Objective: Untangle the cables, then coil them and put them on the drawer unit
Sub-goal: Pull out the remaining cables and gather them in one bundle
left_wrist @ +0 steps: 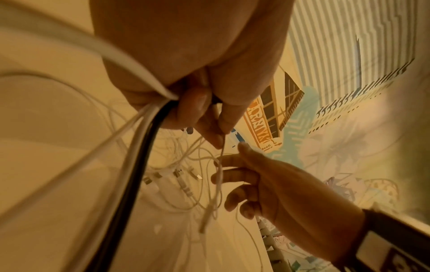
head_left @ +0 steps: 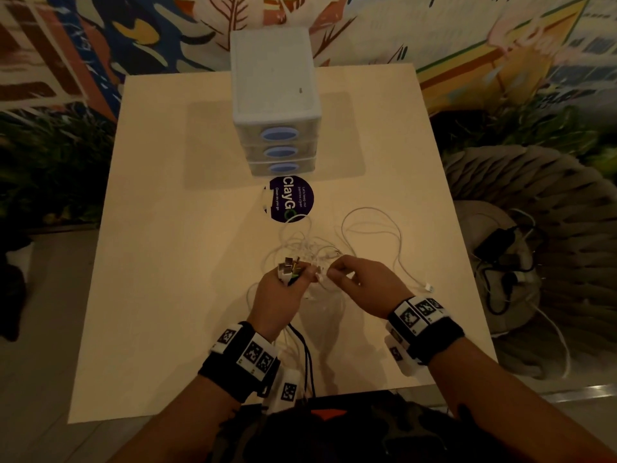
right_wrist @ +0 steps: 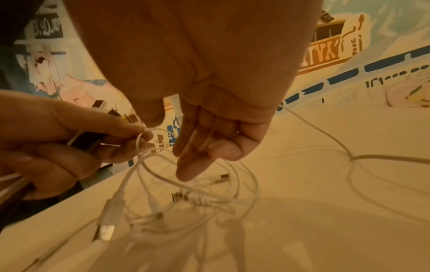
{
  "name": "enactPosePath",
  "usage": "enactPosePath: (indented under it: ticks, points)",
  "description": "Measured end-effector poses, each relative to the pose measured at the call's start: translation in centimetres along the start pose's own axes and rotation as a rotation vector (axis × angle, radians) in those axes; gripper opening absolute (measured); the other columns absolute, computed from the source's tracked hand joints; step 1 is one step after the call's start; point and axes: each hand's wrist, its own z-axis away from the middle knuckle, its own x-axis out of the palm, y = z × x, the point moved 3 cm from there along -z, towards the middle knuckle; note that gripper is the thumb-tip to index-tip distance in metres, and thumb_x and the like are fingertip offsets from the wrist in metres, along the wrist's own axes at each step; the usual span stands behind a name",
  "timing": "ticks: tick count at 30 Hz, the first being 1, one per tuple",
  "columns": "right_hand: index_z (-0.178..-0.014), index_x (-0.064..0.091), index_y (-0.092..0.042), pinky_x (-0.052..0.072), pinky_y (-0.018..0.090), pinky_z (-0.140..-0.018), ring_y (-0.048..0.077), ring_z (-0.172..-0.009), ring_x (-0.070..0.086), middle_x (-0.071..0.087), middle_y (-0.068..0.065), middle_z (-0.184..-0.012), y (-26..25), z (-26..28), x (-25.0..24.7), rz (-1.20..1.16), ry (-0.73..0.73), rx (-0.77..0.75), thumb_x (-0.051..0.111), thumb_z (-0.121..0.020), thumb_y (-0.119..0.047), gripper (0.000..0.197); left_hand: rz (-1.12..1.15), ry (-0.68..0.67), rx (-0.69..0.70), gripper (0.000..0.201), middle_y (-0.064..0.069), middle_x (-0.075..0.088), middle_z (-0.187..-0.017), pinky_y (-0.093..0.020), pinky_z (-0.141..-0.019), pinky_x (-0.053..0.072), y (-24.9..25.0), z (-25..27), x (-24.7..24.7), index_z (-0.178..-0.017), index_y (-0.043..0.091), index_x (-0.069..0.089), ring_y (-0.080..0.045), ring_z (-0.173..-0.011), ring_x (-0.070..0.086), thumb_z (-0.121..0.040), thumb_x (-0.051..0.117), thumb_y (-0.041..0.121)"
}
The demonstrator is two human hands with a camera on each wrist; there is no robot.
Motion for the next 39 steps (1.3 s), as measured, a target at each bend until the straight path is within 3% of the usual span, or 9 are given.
enactPosePath:
  ticks: [4, 10, 16, 21, 25, 29, 33, 36, 39]
  points:
    - [-0.099, 0.067, -0.031, 0.053, 0.033, -0.075, 0.010, -0.077, 0.066, 0.071, -0.010, -0.093, -0.9, -1.5, -0.1, -0.057, -0.017, 0.061, 0.034, -0.094, -0.075, 0.055, -0.023, -0.068, 0.054, 0.017, 0.007, 0.079, -0.091, -0.028, -0.088, 0.055, 0.5, 0.1, 0.2, -0.097, 0.019, 0.078, -0.005, -0.093, 0.072, -0.098, 0.067, 0.032]
    - [-0.093, 0.064, -0.036, 0.056, 0.034, -0.078, 0.011, -0.077, 0.068, 0.073, -0.008, -0.084, -1.1, -2.9, -0.4, -0.177, -0.027, 0.080, 0.066, -0.091, -0.035, 0.002, -0.030, 0.006, 0.061, 0.018, 0.004, 0.077, -0.093, -0.035, -0.091, 0.054, 0.1, -0.6, -0.1, -0.093, 0.020, 0.075, -0.008, -0.093, 0.070, -0.100, 0.064, 0.032]
    - [-0.105, 0.064, -0.029, 0.047, 0.031, -0.075, 0.013, -0.080, 0.058, 0.063, -0.007, -0.092, 0.6, -2.2, -1.1, 0.026, -0.036, 0.070, 0.058, -0.095, -0.023, 0.013, 0.149, 0.102, -0.066, 0.028, -0.017, 0.075, -0.095, -0.027, -0.056, 0.036, -0.2, -0.7, -1.0, -0.078, 0.037, 0.076, -0.005, -0.042, 0.039, -0.102, 0.061, 0.033]
    - [-0.108, 0.072, -0.032, 0.043, 0.028, -0.081, 0.014, -0.096, 0.051, 0.052, -0.004, -0.110, 0.8, -1.4, -1.5, 0.131, 0.063, -0.079, 0.058, -0.085, -0.008, 0.036, 0.280, 0.161, -0.140, 0.015, -0.018, 0.076, -0.095, -0.021, -0.042, 0.028, -0.2, -0.9, -0.9, -0.098, 0.016, 0.070, -0.009, -0.035, 0.028, -0.102, 0.061, 0.027]
    - [-0.110, 0.074, -0.030, 0.048, 0.035, -0.089, 0.018, -0.100, 0.057, 0.061, -0.002, -0.113, -0.5, -0.6, -0.9, 0.176, -0.004, -0.238, 0.063, -0.084, -0.033, 0.028, 0.236, 0.162, -0.130, 0.020, -0.013, 0.077, -0.094, -0.023, -0.043, 0.030, -0.6, -1.2, -0.6, -0.105, 0.016, 0.070, -0.007, -0.035, 0.032, -0.101, 0.061, 0.034]
    - [-0.110, 0.077, -0.029, 0.046, 0.039, -0.078, 0.023, -0.087, 0.057, 0.071, -0.001, -0.091, -0.6, -0.6, -0.8, 0.230, 0.026, -0.235, 0.061, -0.098, -0.045, 0.026, 0.310, 0.129, -0.066, 0.033, -0.003, 0.075, -0.081, -0.020, -0.040, 0.029, 0.7, -0.3, -0.4, -0.107, 0.012, 0.070, -0.006, -0.036, 0.031, -0.096, 0.063, 0.042]
    - [-0.106, 0.079, -0.028, 0.042, 0.034, -0.069, 0.022, -0.077, 0.055, 0.071, 0.001, -0.080, -1.9, -0.4, -1.1, 0.224, 0.056, -0.304, 0.061, -0.097, -0.046, 0.026, 0.216, -0.071, 0.045, 0.040, 0.012, 0.066, -0.067, -0.010, -0.053, 0.044, 2.5, 0.7, 0.2, -0.116, 0.013, 0.071, 0.002, -0.054, 0.057, -0.087, 0.069, 0.041]
    - [-0.097, 0.078, -0.021, 0.041, 0.034, -0.068, 0.023, -0.077, 0.056, 0.070, 0.003, -0.080, -2.6, -0.5, -0.9, 0.242, 0.026, -0.283, 0.060, -0.097, -0.045, 0.030, 0.076, -0.059, 0.062, 0.012, 0.011, 0.071, -0.067, -0.010, -0.057, 0.044, 3.1, 0.9, 0.7, -0.099, 0.015, 0.077, 0.004, -0.057, 0.061, -0.095, 0.070, 0.024]
    - [-0.105, 0.075, -0.024, 0.044, 0.034, -0.073, 0.022, -0.087, 0.059, 0.071, 0.001, -0.091, -1.6, -0.8, -0.6, 0.257, 0.005, -0.217, 0.057, -0.099, -0.044, 0.028, 0.077, 0.052, 0.052, 0.024, 0.008, 0.071, -0.066, -0.018, -0.055, 0.041, 3.0, 0.9, 0.7, -0.089, 0.016, 0.077, 0.004, -0.050, 0.056, -0.101, 0.061, 0.030]
